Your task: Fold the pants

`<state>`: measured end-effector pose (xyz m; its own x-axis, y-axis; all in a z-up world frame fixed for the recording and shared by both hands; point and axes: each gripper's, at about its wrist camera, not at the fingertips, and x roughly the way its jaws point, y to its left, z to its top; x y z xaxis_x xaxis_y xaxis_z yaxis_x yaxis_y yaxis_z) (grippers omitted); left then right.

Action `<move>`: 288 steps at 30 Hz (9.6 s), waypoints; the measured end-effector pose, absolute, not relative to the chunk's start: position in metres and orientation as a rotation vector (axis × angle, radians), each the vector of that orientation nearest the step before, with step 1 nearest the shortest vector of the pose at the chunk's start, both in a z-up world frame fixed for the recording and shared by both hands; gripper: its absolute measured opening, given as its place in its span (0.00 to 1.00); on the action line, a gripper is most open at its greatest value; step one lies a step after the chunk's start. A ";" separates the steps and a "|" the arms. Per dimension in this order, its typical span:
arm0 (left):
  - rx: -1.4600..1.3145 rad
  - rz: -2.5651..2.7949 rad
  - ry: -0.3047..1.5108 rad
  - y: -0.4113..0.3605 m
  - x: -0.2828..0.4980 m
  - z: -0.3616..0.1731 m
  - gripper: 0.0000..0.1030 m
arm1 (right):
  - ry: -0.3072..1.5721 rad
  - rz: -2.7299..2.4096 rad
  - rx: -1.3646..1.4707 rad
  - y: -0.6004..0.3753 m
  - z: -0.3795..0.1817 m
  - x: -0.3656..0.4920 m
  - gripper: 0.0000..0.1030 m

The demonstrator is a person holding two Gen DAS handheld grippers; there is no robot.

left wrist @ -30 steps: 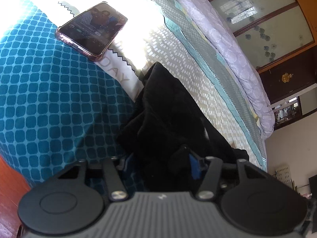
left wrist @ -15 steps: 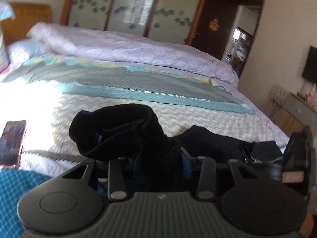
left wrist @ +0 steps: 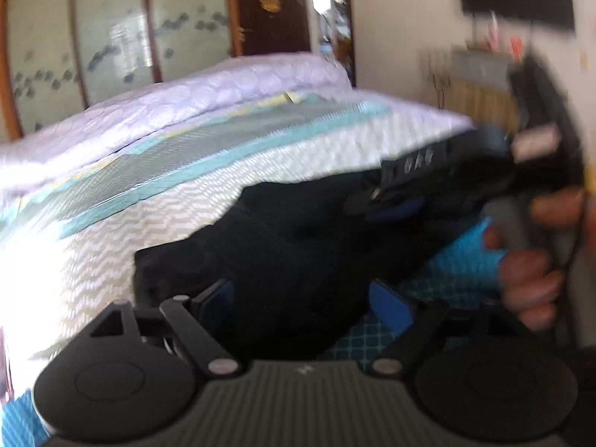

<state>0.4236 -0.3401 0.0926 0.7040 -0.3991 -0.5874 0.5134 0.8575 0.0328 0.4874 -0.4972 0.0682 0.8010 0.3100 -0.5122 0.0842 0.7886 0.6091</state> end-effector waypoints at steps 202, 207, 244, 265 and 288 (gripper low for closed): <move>-0.133 -0.049 0.980 -0.223 0.456 0.039 0.66 | 0.762 -0.030 0.541 -0.511 0.060 0.407 0.38; -0.110 -0.044 0.988 -0.227 0.455 0.038 0.69 | 0.769 -0.016 0.436 -0.481 0.062 0.404 0.41; -0.154 -0.090 1.030 -0.221 0.451 0.035 1.00 | 0.760 -0.016 0.450 -0.480 0.053 0.410 0.42; -0.085 -0.109 1.021 -0.228 0.446 0.035 1.00 | 0.755 -0.007 0.446 -0.479 0.052 0.410 0.47; -0.036 -0.120 1.015 -0.231 0.444 0.032 1.00 | 0.752 -0.001 0.442 -0.476 0.052 0.411 0.53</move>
